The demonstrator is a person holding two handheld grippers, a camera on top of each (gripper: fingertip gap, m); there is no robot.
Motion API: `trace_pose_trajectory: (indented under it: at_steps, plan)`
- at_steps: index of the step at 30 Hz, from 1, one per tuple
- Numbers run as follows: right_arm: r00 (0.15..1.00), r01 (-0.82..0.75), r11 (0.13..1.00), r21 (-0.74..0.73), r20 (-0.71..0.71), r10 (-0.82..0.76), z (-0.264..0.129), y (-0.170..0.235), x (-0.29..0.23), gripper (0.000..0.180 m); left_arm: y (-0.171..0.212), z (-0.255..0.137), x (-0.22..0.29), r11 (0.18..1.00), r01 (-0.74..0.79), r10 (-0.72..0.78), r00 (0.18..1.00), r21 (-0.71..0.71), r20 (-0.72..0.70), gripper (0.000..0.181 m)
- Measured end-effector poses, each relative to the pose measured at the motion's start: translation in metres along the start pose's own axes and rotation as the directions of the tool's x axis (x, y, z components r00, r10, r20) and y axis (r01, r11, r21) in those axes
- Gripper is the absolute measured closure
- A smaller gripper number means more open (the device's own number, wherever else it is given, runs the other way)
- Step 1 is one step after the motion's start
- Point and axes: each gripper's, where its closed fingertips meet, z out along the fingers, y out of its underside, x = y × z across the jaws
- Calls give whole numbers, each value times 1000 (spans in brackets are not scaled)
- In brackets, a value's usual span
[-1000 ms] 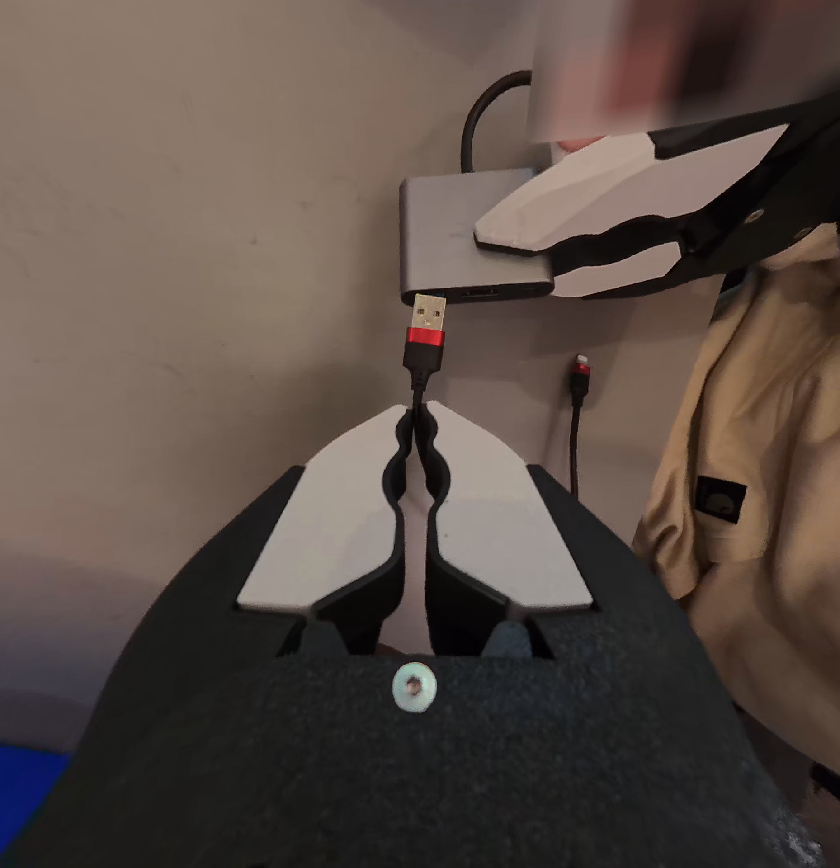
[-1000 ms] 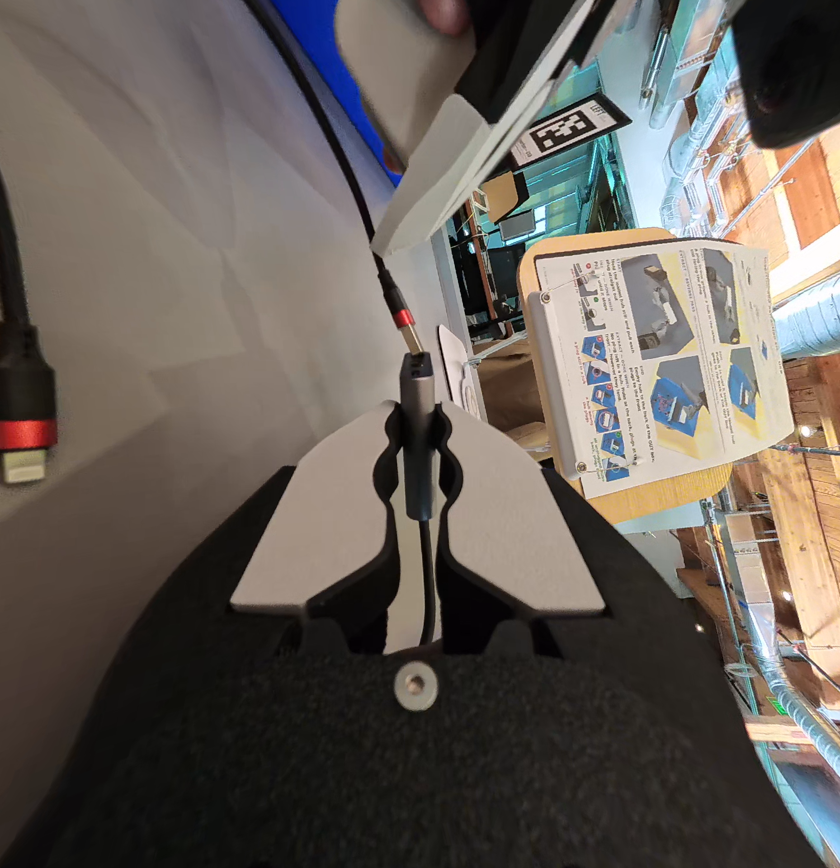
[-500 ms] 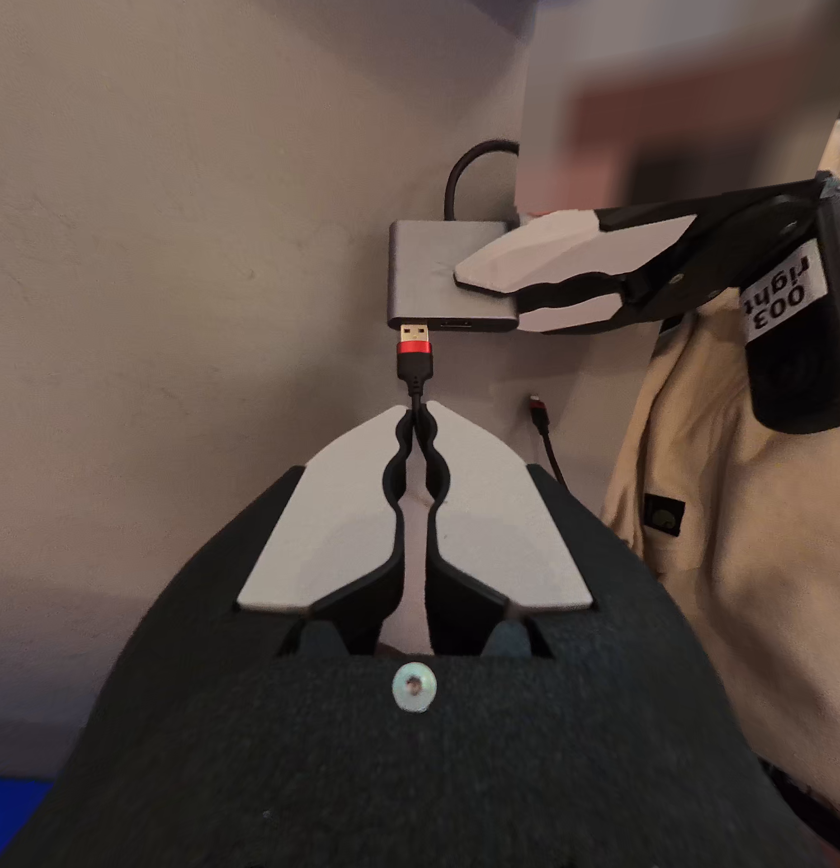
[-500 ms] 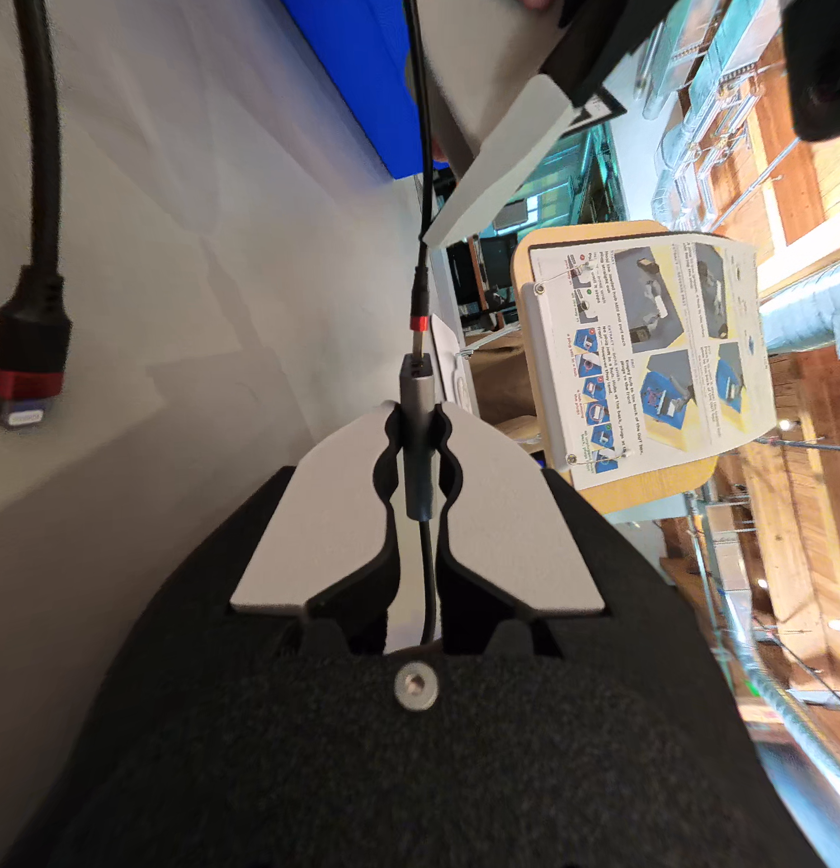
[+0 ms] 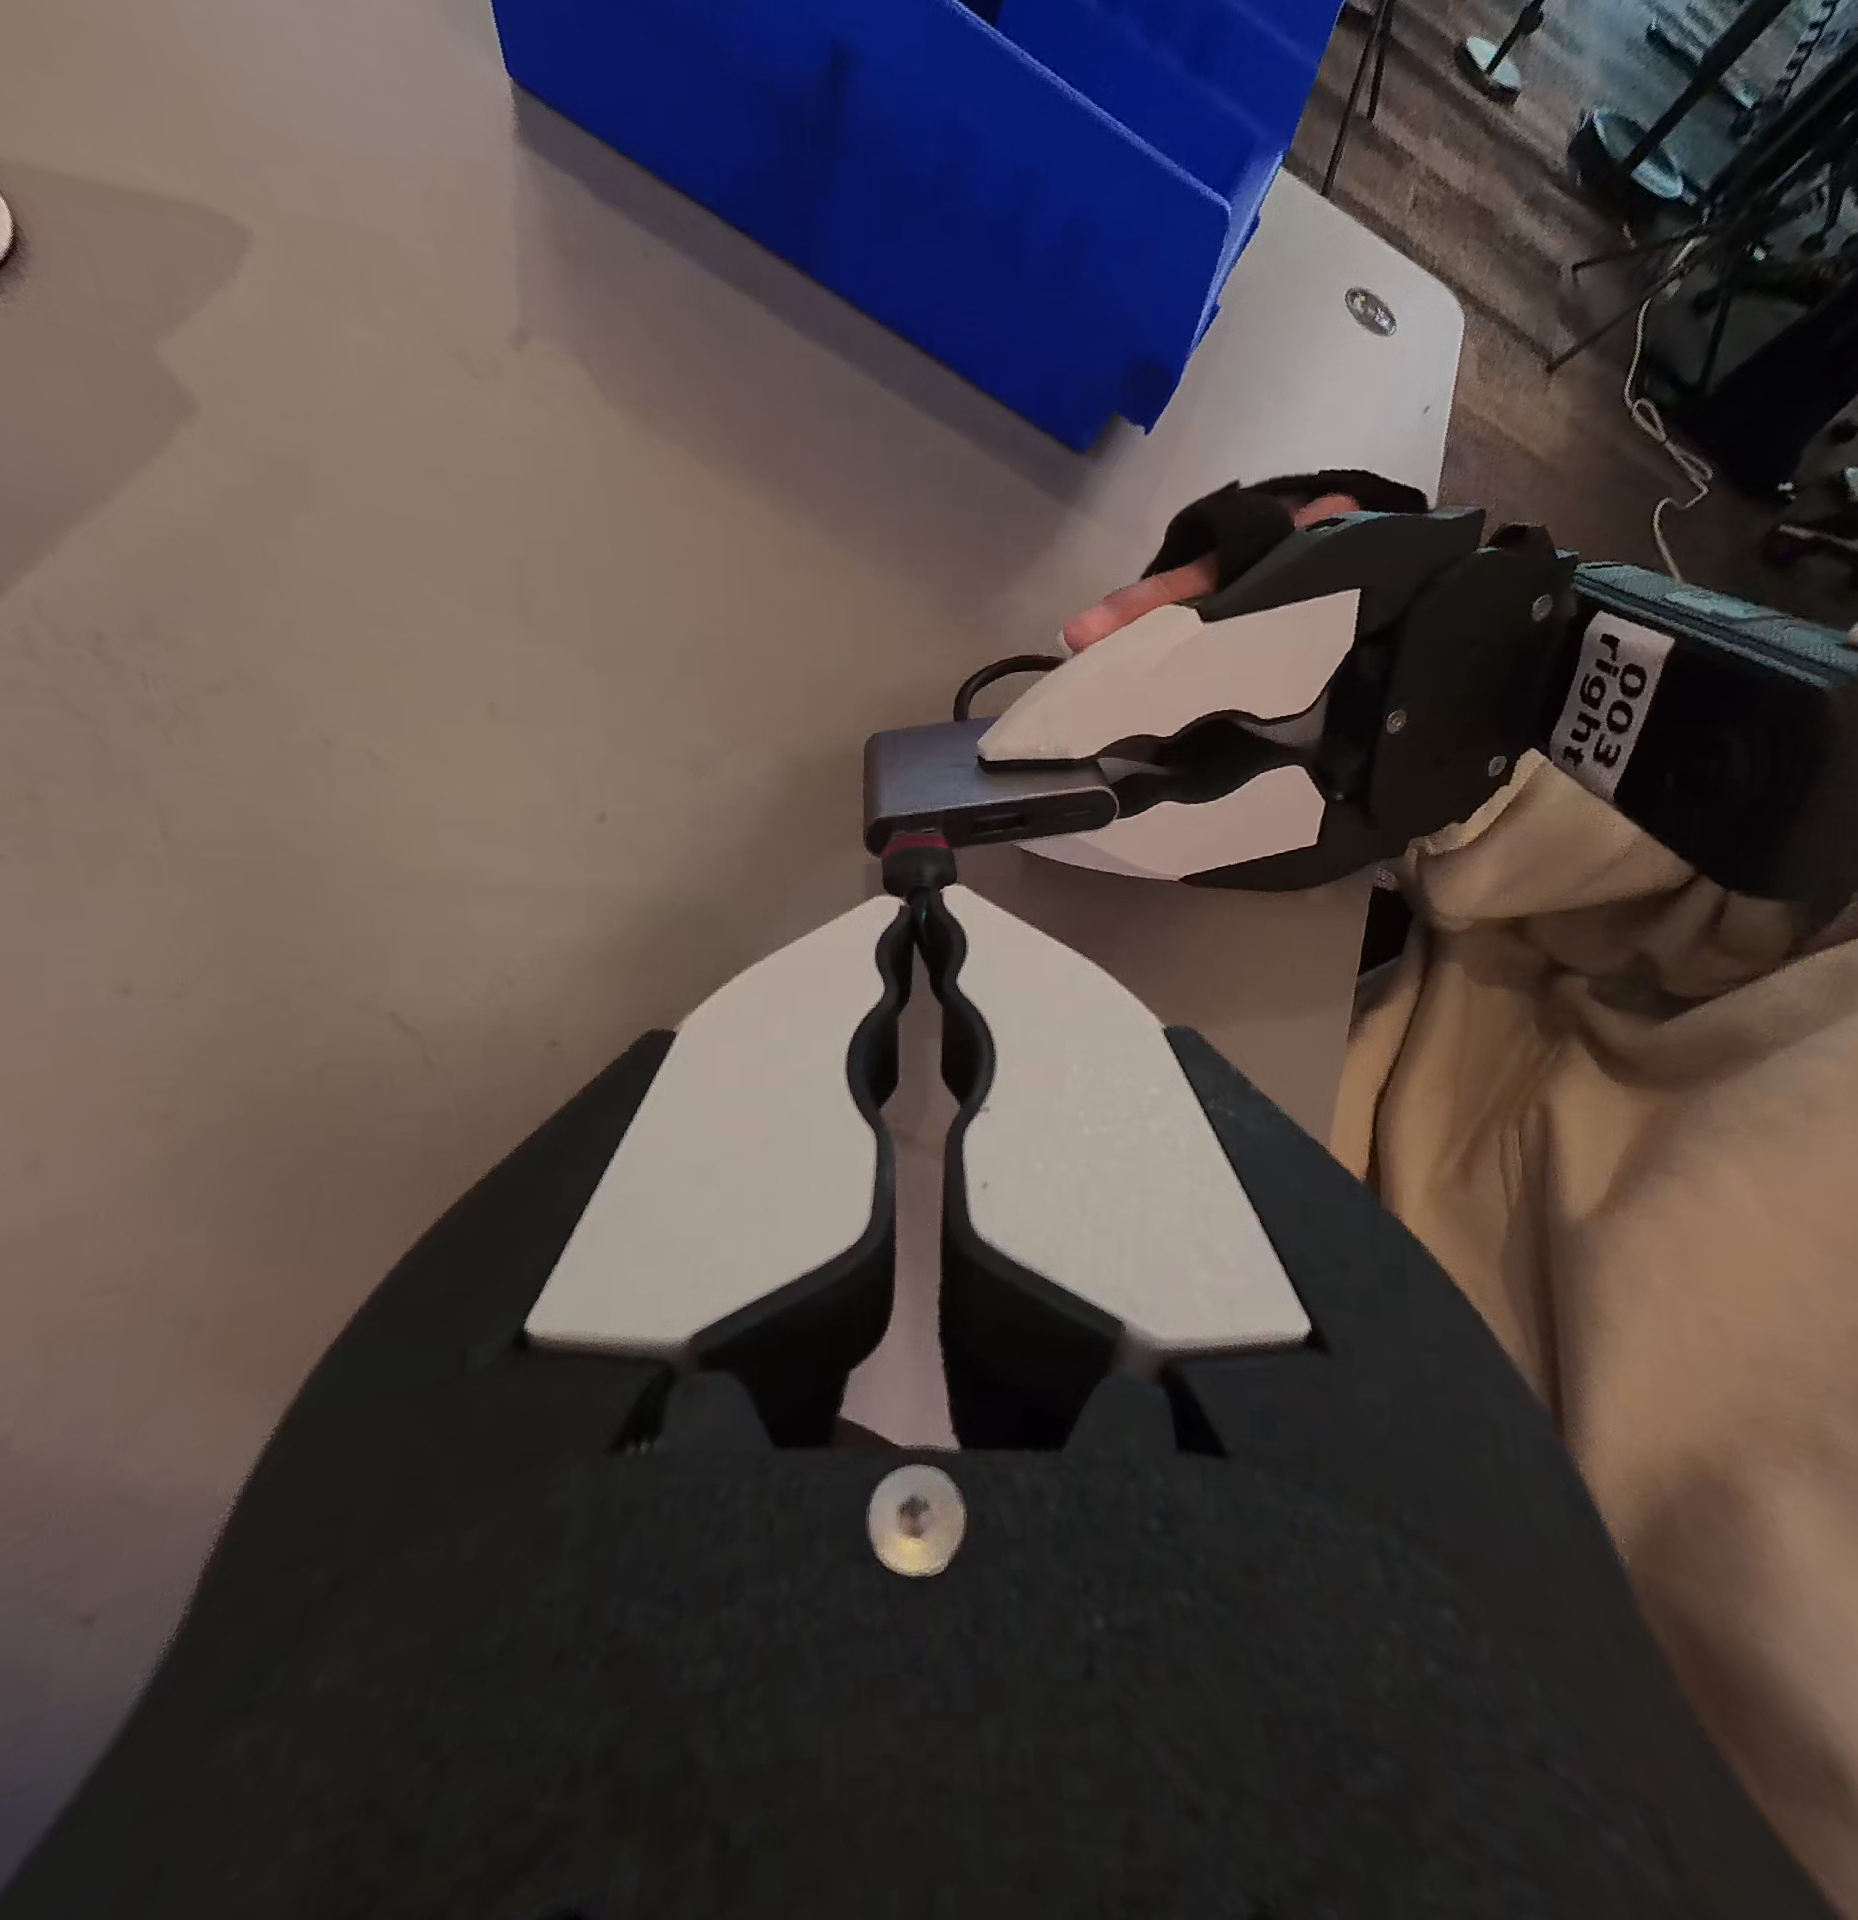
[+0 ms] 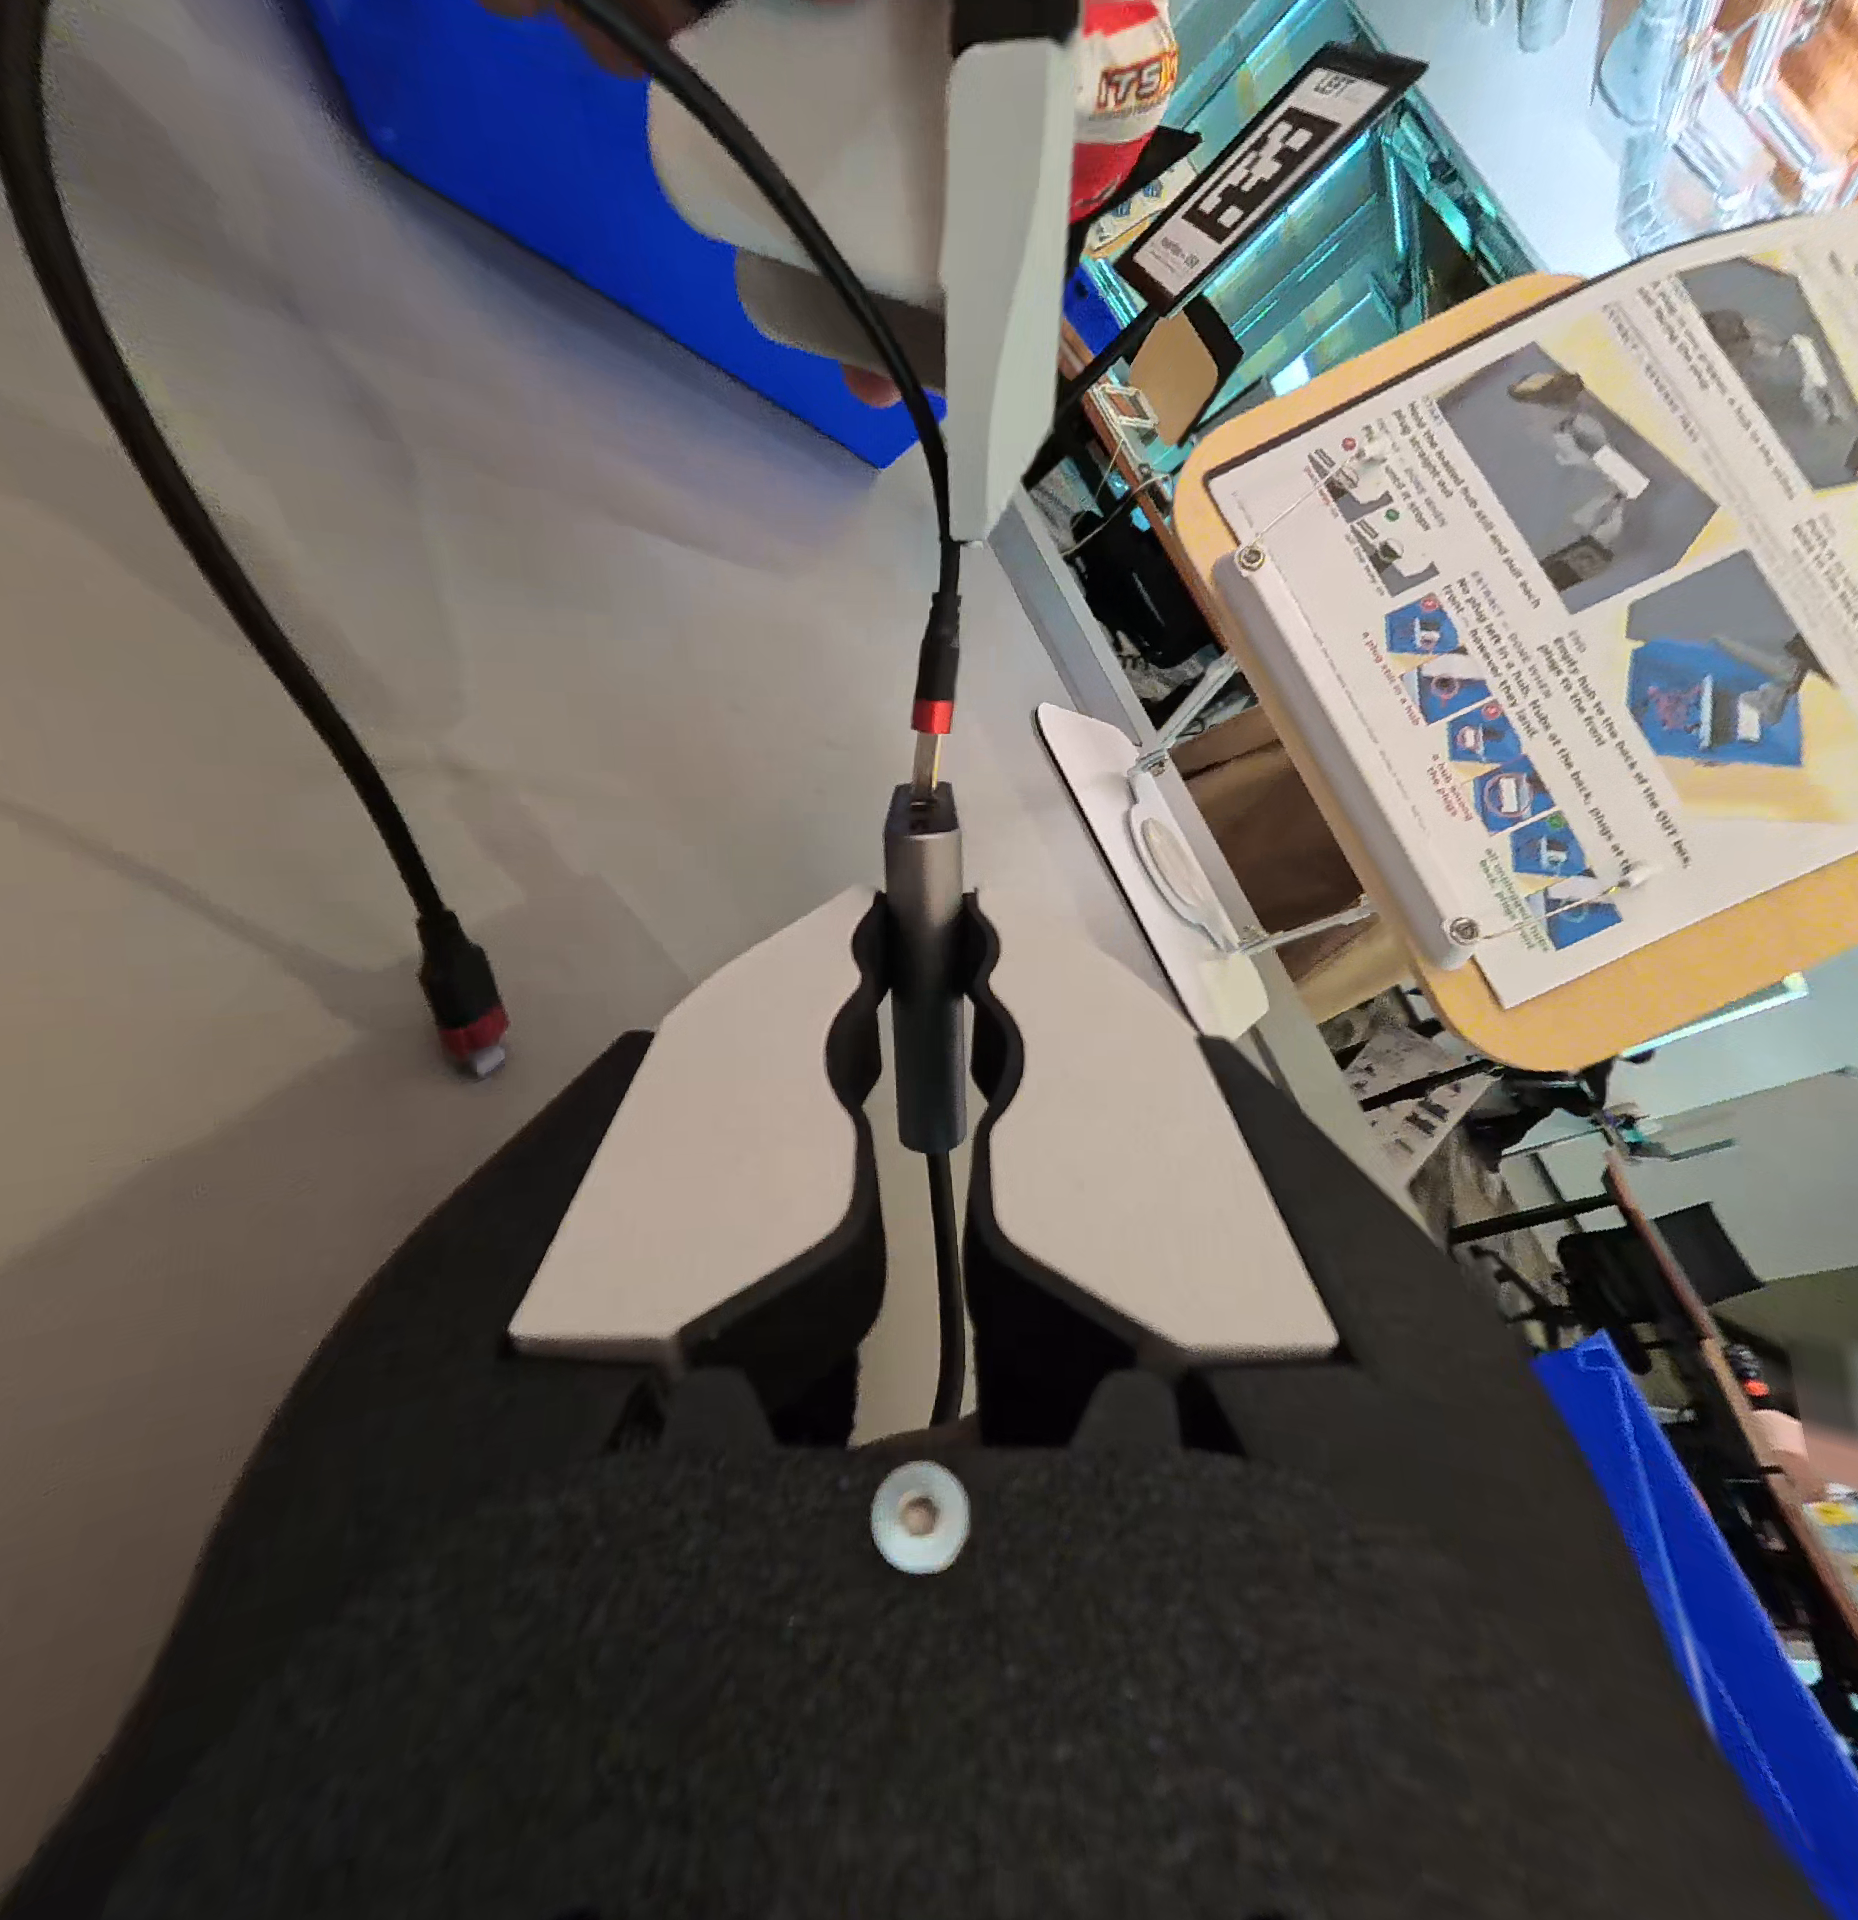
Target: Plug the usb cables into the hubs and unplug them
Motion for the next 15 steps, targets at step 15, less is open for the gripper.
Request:
trace_pose_trajectory:
  at_steps: [15]
  plan:
    - [998,-47,998,-33,37,48,4,9,-3,167,-2,5,-8,987,50,-48,999,151,-17,163]
